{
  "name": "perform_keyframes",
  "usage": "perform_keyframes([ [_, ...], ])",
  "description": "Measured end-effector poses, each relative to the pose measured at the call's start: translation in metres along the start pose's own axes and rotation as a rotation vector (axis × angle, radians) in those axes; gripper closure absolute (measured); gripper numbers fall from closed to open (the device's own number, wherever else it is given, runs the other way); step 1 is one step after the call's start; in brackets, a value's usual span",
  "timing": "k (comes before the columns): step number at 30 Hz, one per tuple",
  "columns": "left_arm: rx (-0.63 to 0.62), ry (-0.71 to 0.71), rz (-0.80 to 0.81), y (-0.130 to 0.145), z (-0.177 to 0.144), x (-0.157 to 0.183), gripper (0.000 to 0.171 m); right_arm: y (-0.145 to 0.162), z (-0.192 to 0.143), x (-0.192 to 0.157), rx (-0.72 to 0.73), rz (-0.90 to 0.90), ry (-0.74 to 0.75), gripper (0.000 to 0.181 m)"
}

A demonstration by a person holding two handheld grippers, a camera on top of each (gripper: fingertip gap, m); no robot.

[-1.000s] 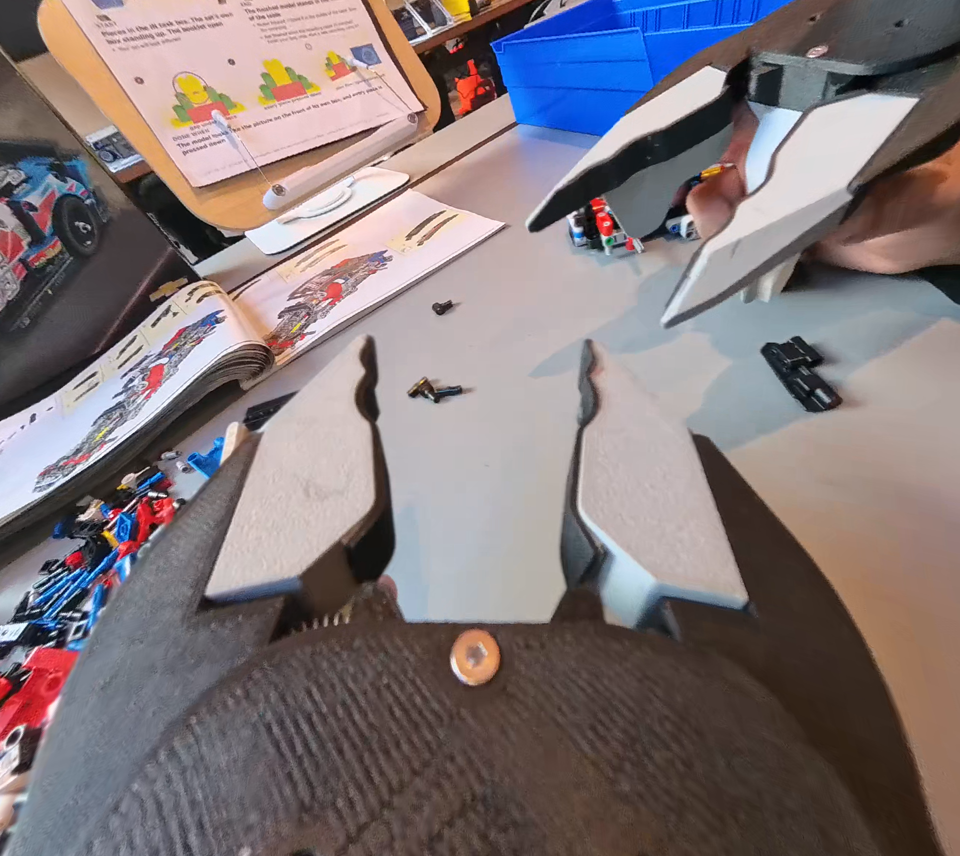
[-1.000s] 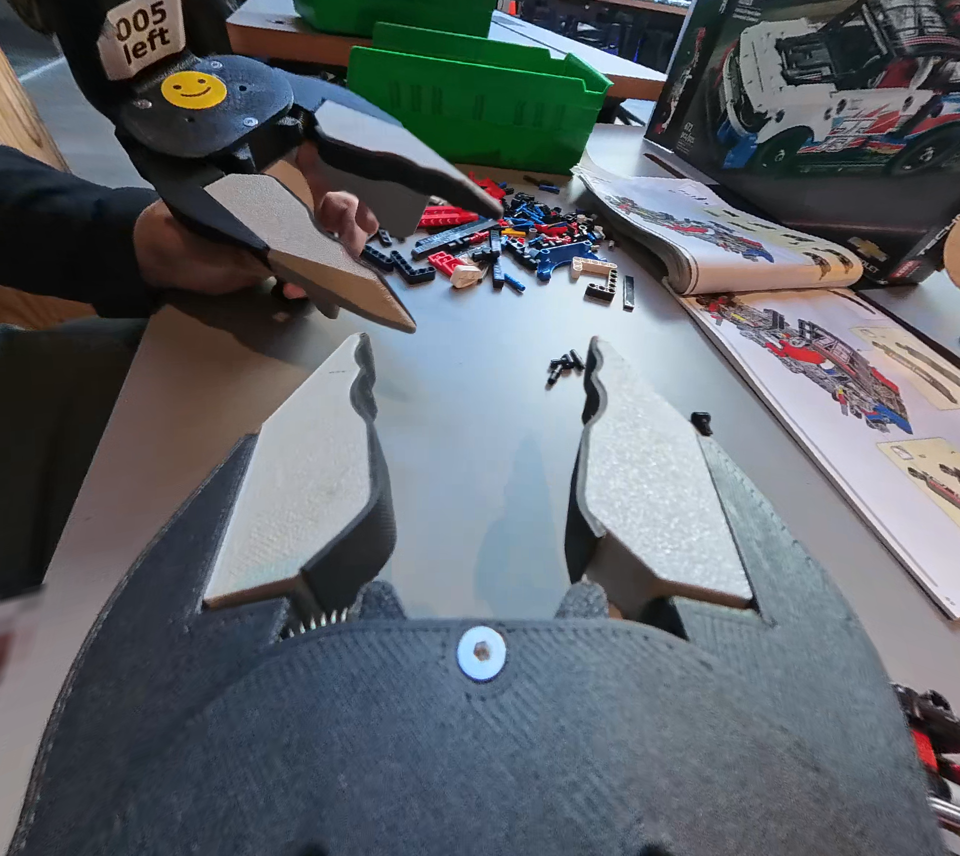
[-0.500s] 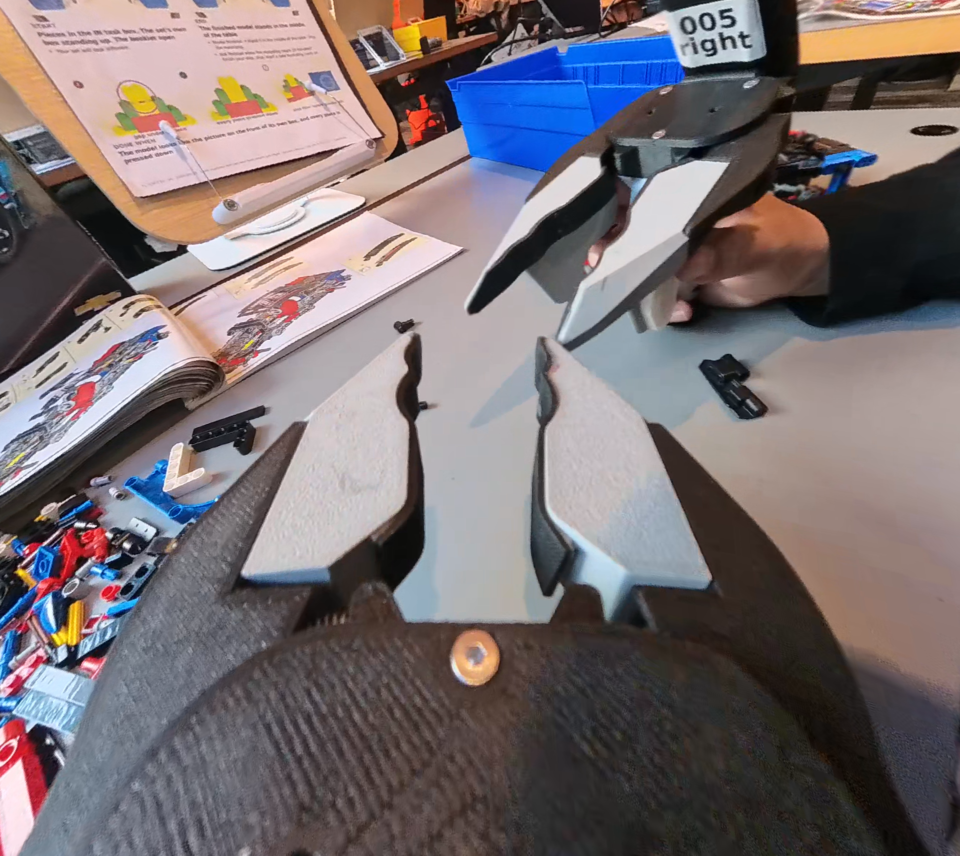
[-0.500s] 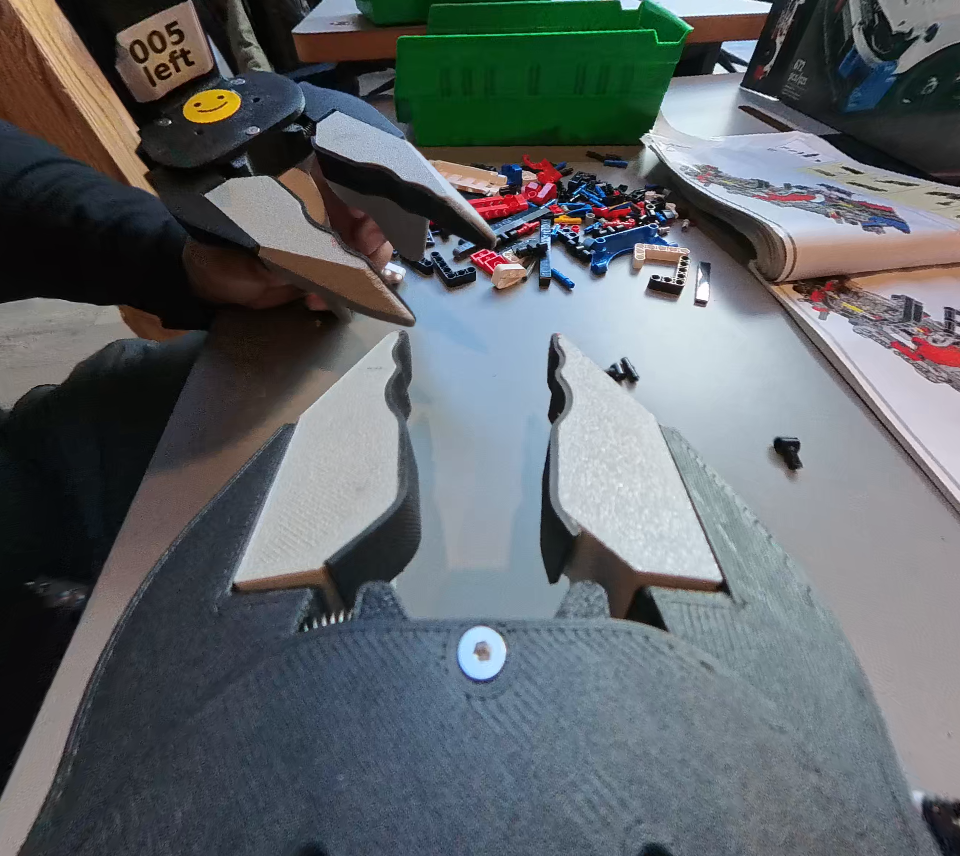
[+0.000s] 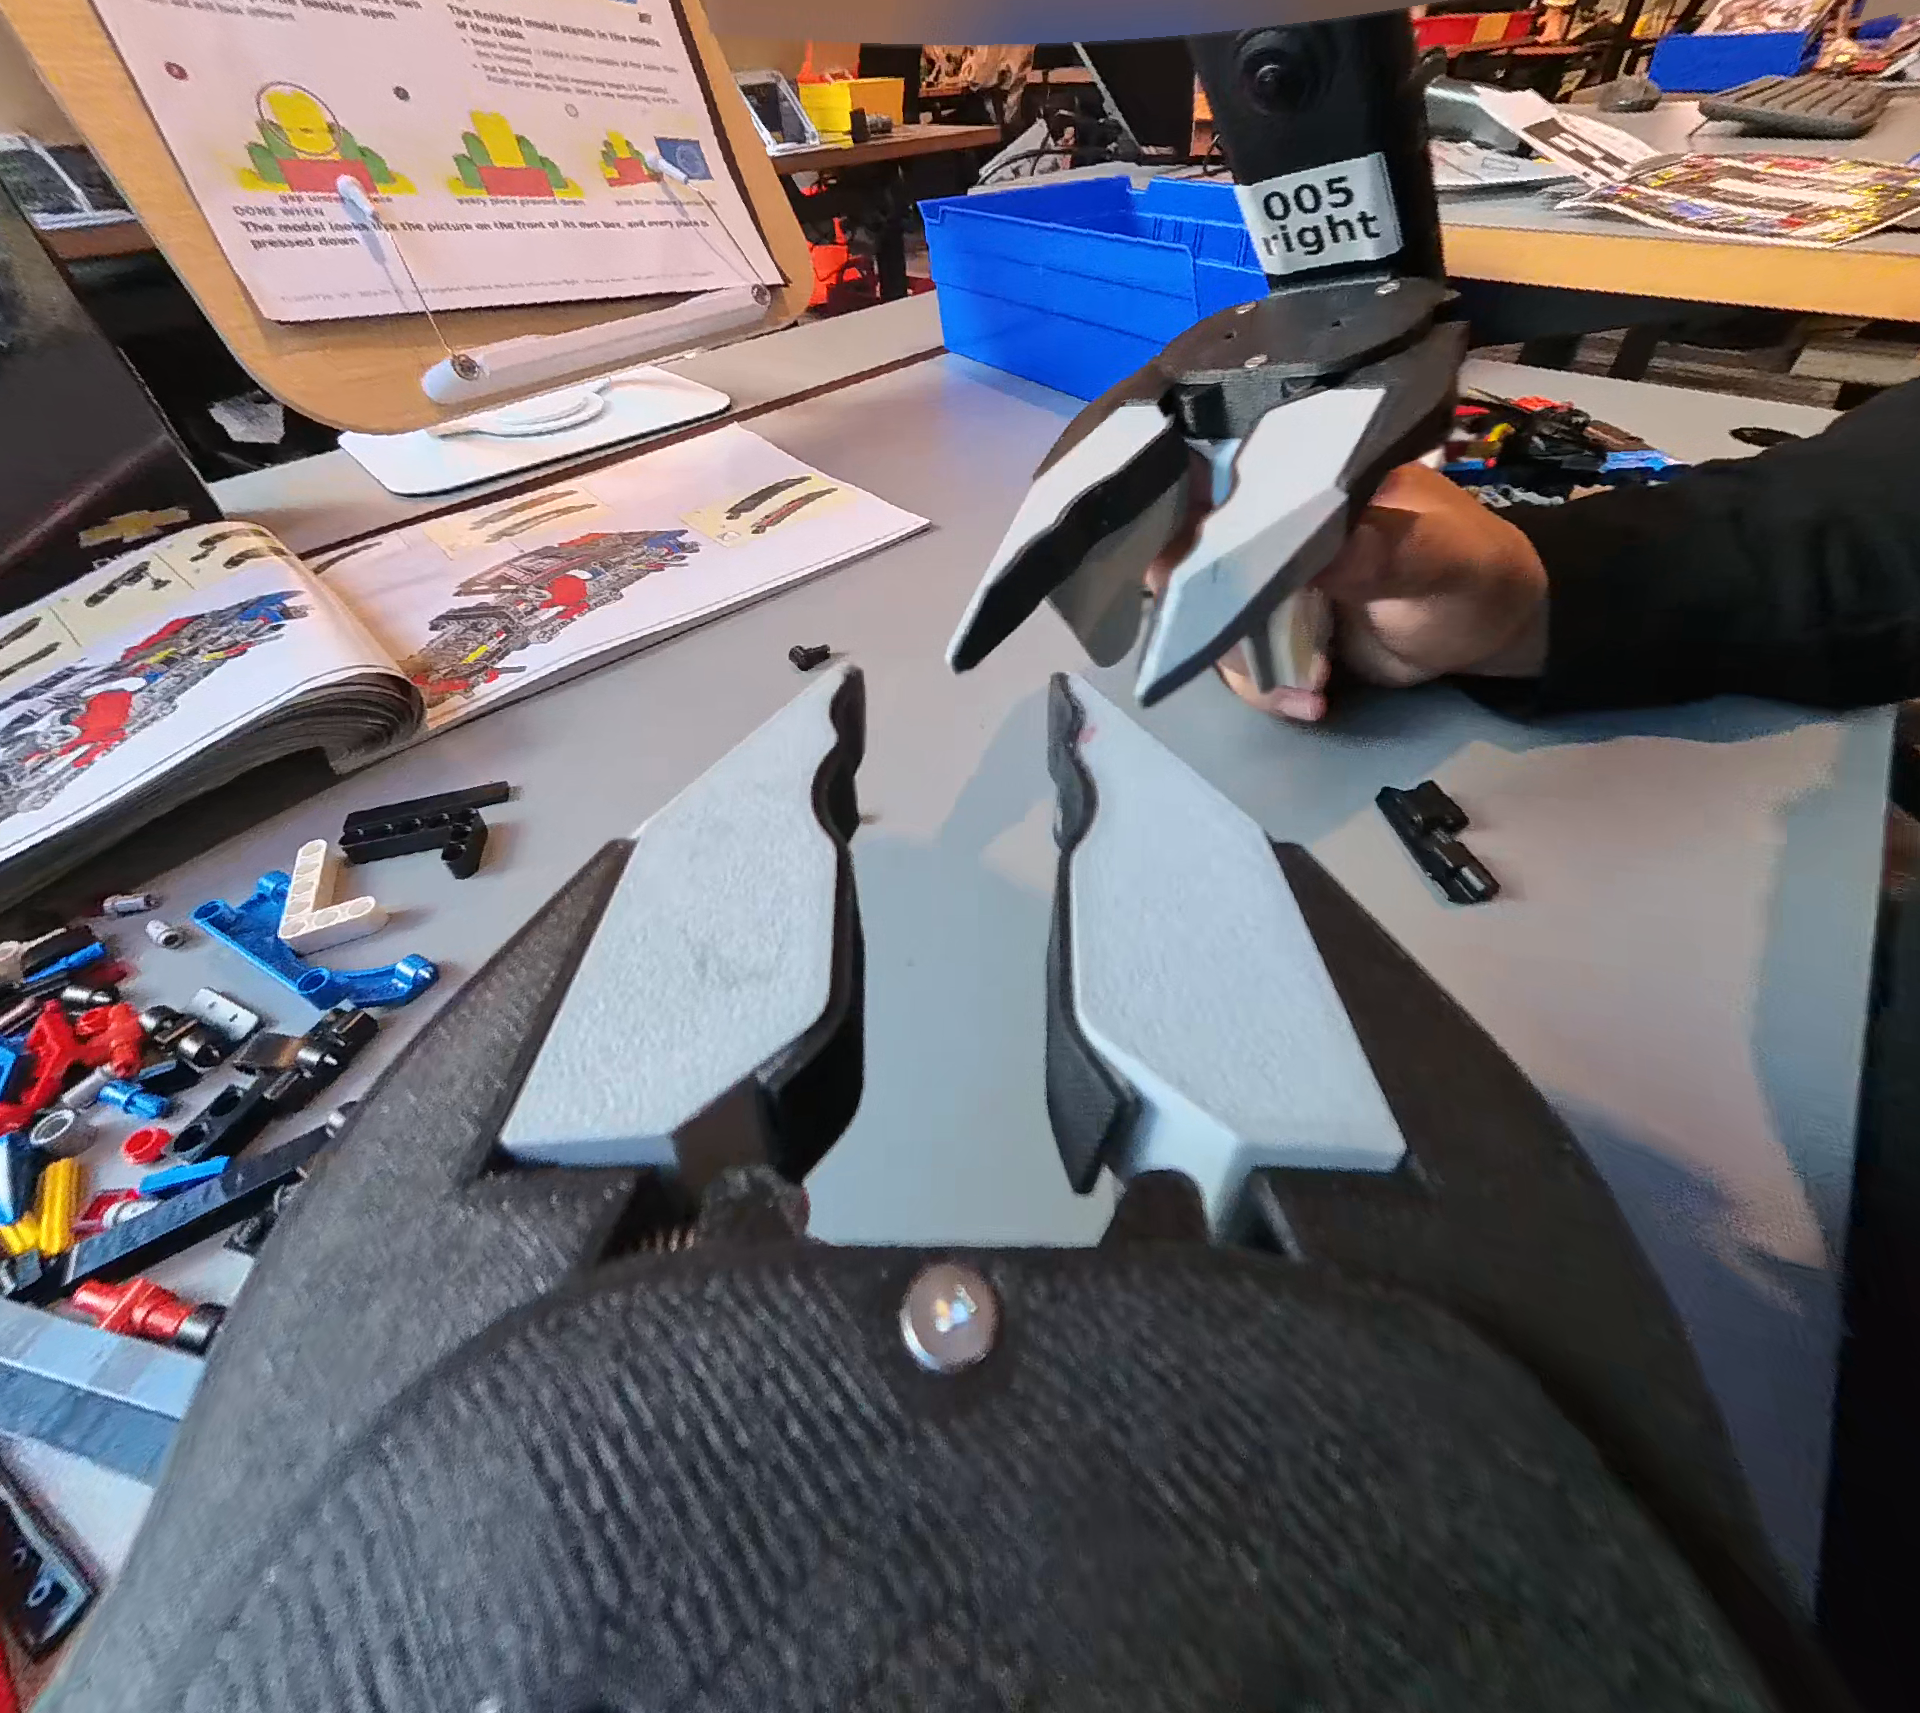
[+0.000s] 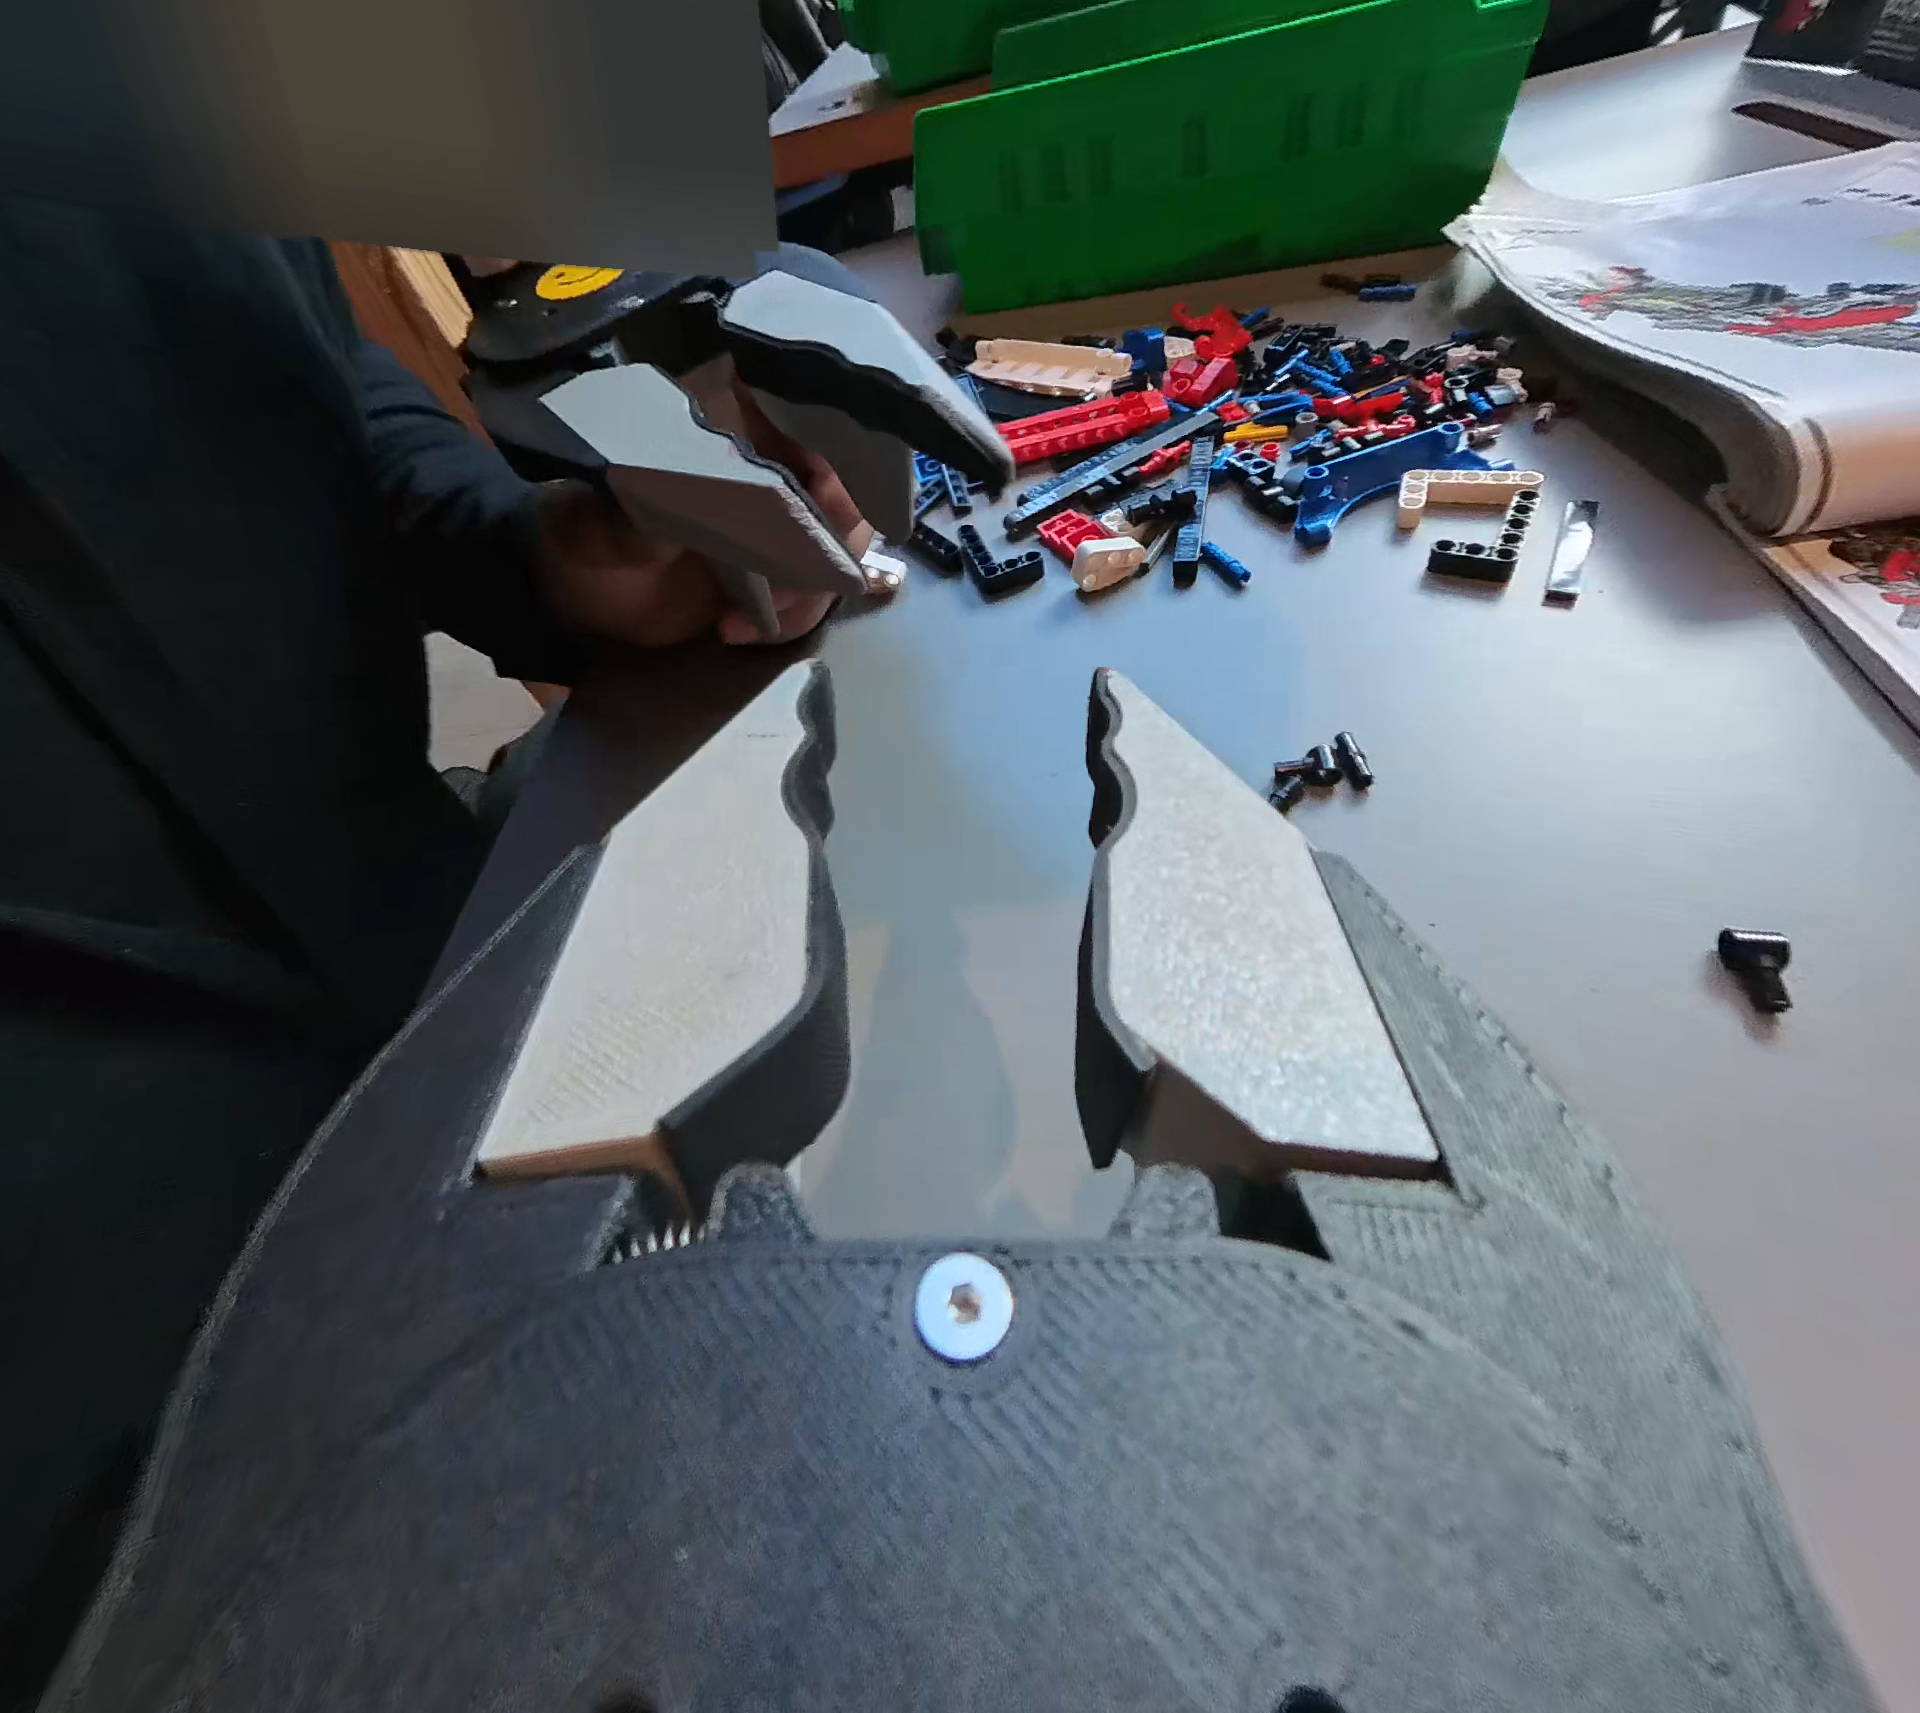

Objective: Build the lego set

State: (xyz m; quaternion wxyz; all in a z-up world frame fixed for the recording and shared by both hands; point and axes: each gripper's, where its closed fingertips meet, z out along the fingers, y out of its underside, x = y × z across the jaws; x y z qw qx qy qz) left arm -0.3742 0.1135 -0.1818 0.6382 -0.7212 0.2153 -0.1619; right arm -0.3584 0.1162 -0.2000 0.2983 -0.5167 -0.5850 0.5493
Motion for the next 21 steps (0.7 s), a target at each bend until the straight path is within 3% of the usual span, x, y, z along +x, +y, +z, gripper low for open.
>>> perform_keyframes([
  [8,0.048,-0.036,0.048,-0.006,-0.006,0.001,0.136,0.007,0.005,0.002,-0.062,-0.086,0.070,0.137],
  [12,0.032,-0.070,0.016,-0.004,-0.008,-0.003,0.121,0.002,-0.002,0.008,-0.023,-0.116,0.154,0.134],
  [19,-0.156,-0.158,-0.030,0.022,-0.009,-0.013,0.098,-0.018,-0.042,0.033,0.097,-0.175,0.378,0.118],
  [21,-0.277,-0.105,-0.009,0.039,-0.007,-0.004,0.121,-0.021,-0.047,0.036,0.101,-0.199,0.414,0.117],
])
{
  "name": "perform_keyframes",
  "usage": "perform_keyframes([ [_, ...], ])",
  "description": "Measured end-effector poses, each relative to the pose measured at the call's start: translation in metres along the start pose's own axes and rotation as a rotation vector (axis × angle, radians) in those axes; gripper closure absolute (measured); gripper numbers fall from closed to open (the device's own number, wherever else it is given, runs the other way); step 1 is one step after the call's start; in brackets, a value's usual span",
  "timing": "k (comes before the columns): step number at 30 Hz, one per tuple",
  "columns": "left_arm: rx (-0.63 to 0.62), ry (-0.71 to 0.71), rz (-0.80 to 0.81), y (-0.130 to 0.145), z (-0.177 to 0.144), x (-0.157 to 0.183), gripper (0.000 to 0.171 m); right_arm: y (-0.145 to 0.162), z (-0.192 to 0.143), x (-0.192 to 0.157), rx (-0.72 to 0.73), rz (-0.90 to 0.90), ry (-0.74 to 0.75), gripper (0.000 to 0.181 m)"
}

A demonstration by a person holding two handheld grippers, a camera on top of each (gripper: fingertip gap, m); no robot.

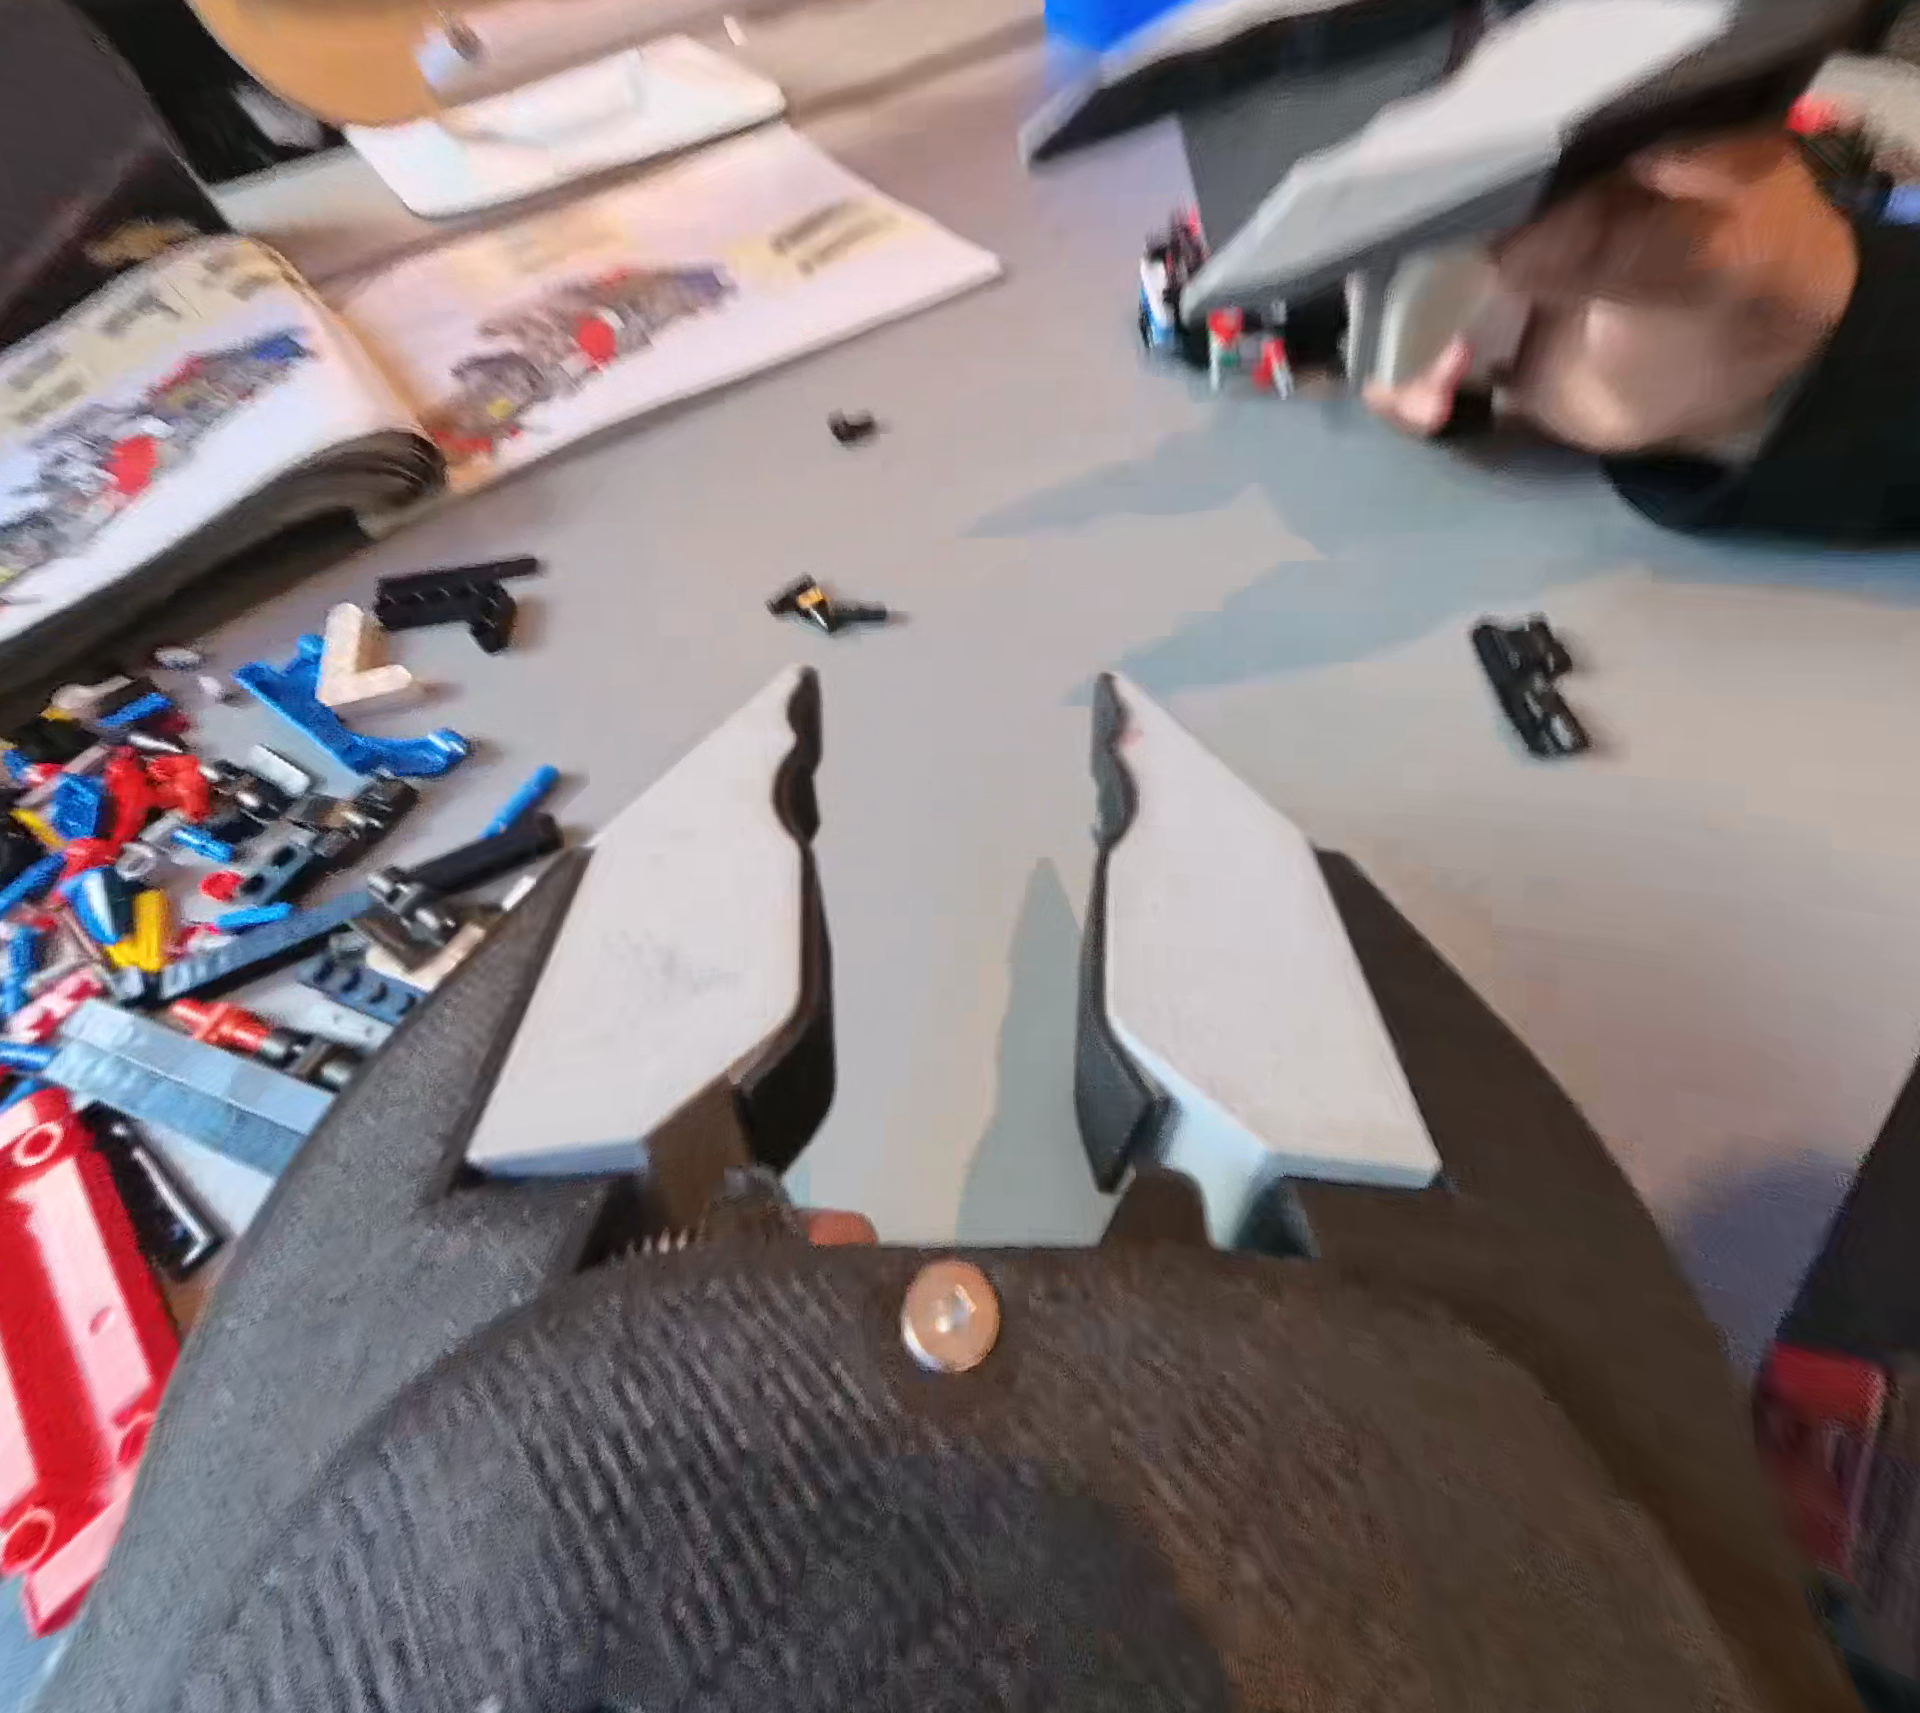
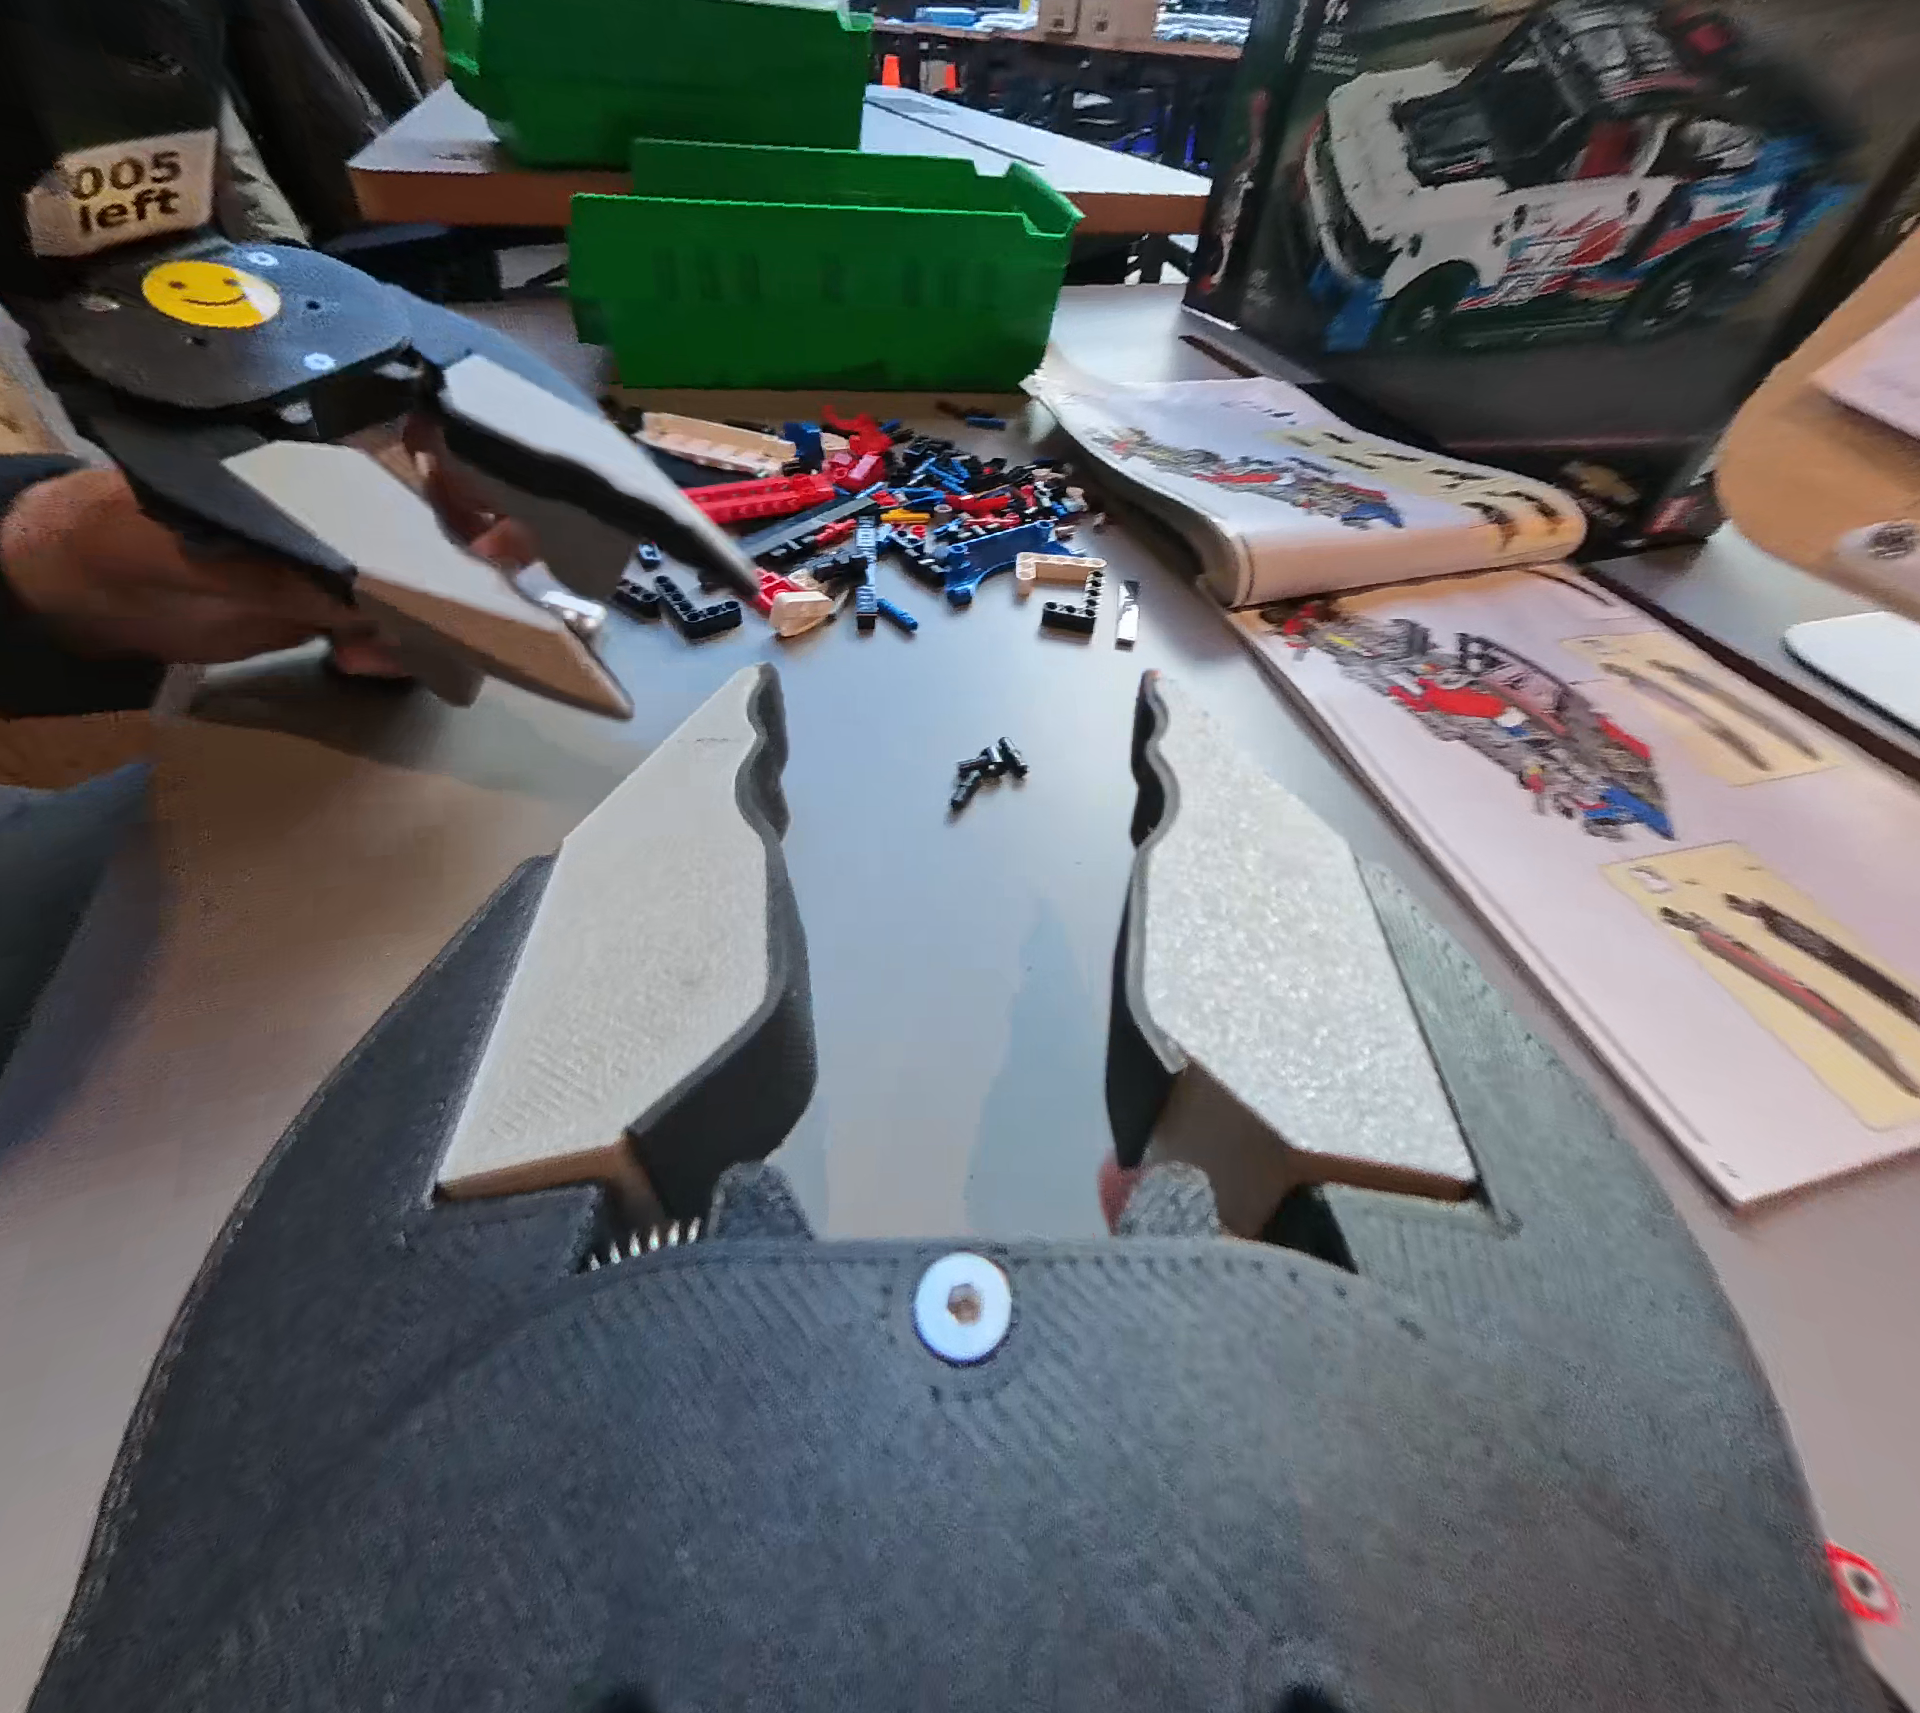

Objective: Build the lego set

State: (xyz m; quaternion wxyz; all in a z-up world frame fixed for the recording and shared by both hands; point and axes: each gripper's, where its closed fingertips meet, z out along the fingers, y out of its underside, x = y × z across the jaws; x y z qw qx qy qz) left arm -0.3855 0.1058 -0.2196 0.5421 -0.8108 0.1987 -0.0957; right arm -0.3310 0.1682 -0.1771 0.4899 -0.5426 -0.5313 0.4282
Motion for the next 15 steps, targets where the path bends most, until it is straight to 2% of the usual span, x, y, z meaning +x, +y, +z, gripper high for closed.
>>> perform_keyframes([
  [2,-0.098,0.011,-0.012,0.013,0.005,0.003,0.119,-0.002,-0.002,0.006,-0.008,-0.009,0.046,0.108],
  [4,-0.193,0.006,-0.065,0.026,0.009,0.002,0.108,-0.006,-0.006,0.013,-0.004,0.005,0.086,0.102],
  [6,-0.240,0.020,-0.126,0.031,0.011,0.002,0.109,-0.015,-0.013,0.018,0.038,0.027,0.103,0.103],
  [10,-0.210,0.017,-0.141,0.017,0.013,-0.010,0.144,-0.032,-0.030,0.030,0.107,0.019,0.162,0.108],
  [13,-0.257,0.003,-0.108,0.005,0.022,-0.027,0.147,-0.039,-0.038,0.035,0.130,0.017,0.193,0.117],
  [15,-0.350,0.036,-0.078,0.008,0.032,-0.035,0.153,-0.041,-0.039,0.033,0.142,0.047,0.170,0.123],
])
